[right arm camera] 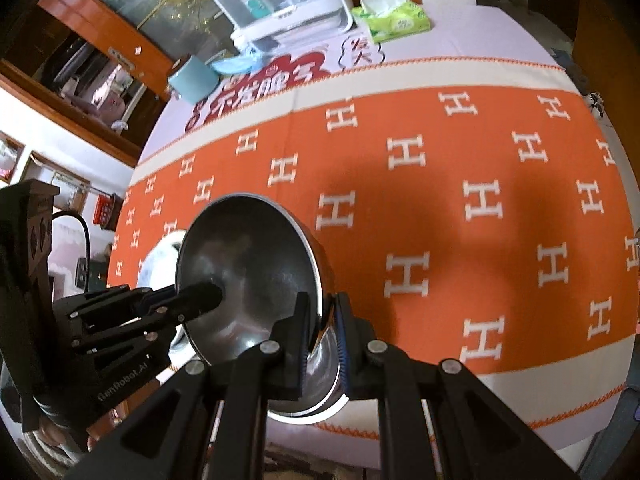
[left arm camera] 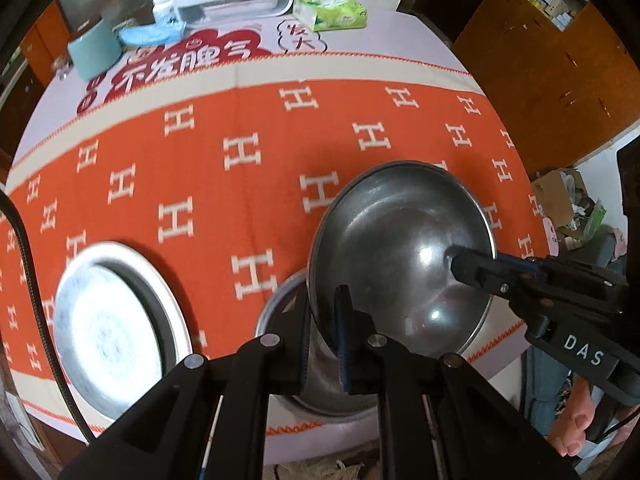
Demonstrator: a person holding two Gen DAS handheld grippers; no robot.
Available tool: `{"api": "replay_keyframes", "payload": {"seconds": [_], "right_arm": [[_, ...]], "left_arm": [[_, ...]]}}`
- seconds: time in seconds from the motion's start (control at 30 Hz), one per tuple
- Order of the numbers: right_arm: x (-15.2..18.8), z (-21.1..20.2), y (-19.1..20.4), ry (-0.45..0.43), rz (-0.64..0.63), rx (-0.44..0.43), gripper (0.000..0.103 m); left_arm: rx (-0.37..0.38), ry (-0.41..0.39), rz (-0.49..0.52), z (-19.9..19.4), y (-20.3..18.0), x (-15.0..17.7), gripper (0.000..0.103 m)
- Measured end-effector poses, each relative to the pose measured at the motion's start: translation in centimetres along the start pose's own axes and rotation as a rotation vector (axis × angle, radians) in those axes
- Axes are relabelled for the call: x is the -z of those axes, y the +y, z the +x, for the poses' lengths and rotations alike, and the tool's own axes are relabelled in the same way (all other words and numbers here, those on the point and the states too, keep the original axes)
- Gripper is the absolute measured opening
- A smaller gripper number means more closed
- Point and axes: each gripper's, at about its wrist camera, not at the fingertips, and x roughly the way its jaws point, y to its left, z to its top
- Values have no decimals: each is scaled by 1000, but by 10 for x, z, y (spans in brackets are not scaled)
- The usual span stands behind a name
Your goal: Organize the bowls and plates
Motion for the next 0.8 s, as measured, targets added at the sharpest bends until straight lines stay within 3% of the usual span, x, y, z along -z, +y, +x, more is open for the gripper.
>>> {"api": "replay_keyframes", "payload": {"seconds": [0.17, 0.43, 0.8], "right_arm": [[12, 6, 4, 27, -14, -2, 12], [26, 25, 11, 71, -48, 28, 12], [47, 53, 11, 170, -68, 50, 12]], "left_arm": [[-4, -2, -2, 1, 3, 15, 9], [-73, 17, 43, 18, 3, 39, 10], [-67, 64, 38, 32, 9, 49, 10]]}}
